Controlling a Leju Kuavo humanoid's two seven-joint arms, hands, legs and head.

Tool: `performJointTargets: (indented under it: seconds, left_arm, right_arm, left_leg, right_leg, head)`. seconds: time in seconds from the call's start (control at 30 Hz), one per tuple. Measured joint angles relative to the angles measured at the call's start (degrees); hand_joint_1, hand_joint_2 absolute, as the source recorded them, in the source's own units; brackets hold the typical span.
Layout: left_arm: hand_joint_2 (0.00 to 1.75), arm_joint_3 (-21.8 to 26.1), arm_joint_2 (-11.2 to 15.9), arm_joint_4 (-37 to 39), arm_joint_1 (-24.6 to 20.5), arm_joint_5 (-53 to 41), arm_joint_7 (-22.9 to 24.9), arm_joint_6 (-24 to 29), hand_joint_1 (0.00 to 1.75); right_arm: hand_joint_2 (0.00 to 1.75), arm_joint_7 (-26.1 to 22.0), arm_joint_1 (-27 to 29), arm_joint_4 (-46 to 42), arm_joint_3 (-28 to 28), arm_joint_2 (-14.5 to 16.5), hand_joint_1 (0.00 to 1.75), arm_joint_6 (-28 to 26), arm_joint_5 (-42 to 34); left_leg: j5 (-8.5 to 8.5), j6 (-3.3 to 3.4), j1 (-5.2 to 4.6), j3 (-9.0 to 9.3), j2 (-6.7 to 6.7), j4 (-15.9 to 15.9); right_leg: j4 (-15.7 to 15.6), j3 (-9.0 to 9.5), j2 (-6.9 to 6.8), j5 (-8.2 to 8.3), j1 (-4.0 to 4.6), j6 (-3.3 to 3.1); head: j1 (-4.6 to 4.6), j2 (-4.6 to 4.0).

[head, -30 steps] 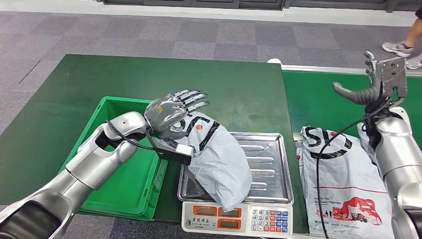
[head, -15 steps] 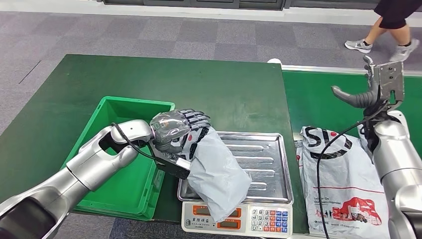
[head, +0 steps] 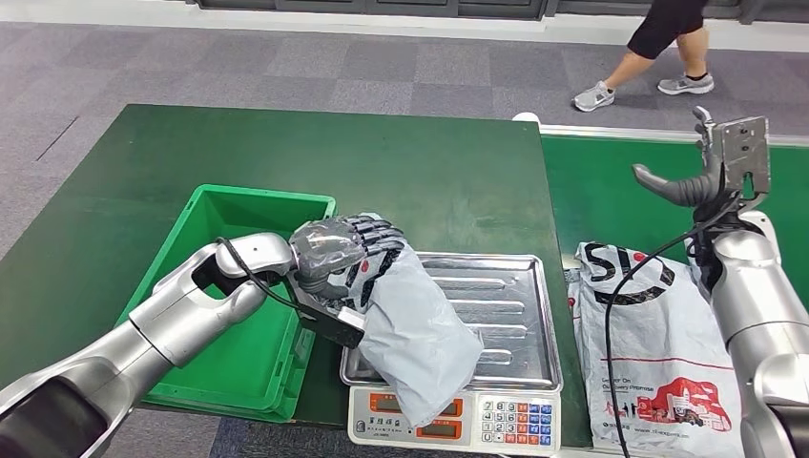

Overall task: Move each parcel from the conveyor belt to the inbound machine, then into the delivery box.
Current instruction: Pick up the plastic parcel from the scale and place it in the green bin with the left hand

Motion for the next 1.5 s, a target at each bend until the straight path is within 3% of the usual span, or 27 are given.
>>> performJointTargets:
  seconds: [0.4, 0.53, 1.5]
  left_arm:
    - [1.75, -2.5, 2.6, 0.0, -0.3, 1.5, -0.7, -1.9, 0.05]
    - [1.75, -3.4, 3.0, 0.0, -0.3, 1.0, -0.6, -1.9, 1.75]
    - [1.75, -5.6, 3.2, 0.0, -0.4, -0.4, -0.2, 2.1, 1.75]
  right_arm:
    - [1.75, -0.6, 0.2, 0.0, 0.0, 0.1, 0.00, 0.8, 0.2]
    - [1.75, -0.4, 0.2, 0.0, 0.0, 0.1, 0.00, 0.9, 0.2]
    - [1.75, -0.4, 0.7, -0.8, -1.4, 0.1, 0.00, 1.2, 0.0]
  left_leg:
    - [0.00, 0.00, 0.00, 0.00, 0.01, 0.0]
    - [0.00, 0.00, 0.00, 0.00, 0.00, 0.0]
    - [0.00, 0.00, 0.00, 0.03, 0.04, 0.0]
  right_leg:
    - [0.0, -0.01, 0.02, 0.00, 0.00, 0.00]
    - [0.0, 0.00, 0.02, 0.00, 0.00, 0.00]
    - [0.0, -0.01, 0.02, 0.00, 0.02, 0.00]
  head:
    - [0.00, 0.00]
    - [0.00, 0.00]
    - [0.00, 0.00]
